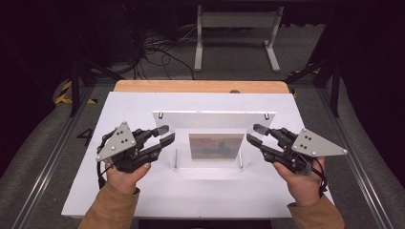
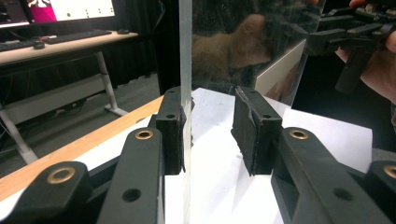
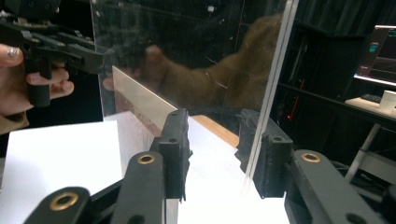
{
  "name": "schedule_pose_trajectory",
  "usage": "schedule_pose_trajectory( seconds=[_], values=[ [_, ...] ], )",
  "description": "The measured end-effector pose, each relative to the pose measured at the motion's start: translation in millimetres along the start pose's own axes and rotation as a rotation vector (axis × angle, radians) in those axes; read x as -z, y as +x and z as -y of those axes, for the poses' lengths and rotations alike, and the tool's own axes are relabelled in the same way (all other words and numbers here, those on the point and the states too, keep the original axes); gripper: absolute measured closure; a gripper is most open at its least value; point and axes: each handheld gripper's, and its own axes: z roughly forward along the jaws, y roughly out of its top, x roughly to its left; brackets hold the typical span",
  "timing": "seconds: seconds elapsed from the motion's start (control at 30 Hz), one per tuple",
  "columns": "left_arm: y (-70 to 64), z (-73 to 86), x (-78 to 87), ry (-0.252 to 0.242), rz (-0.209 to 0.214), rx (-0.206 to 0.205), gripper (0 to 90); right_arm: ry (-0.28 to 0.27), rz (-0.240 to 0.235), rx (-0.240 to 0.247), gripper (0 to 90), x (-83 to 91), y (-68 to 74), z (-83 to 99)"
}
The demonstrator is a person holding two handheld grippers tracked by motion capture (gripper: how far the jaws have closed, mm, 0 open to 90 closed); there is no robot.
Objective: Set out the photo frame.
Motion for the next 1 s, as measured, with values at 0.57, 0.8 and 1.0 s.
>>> schedule_pose_trajectory(
  seconds=[0.57,0.8,1.0],
  values=[
    [33.8,29.7,-24.5,0.008,-0.033,0.051,49.5,-0.016,0.044,-0.072,46.0,-21.9,-20.6,23.9],
    [34.5,36.3,-35.4,0.045,-0.034,0.041,50.0,0.003,0.058,-0.095,43.0,-30.4,-29.4,33.2],
    [35.5,39.6,-36.5,0.061,-0.039,0.044,46.2,0.007,0.07,-0.102,36.3,-30.0,-30.7,35.8]
  ],
)
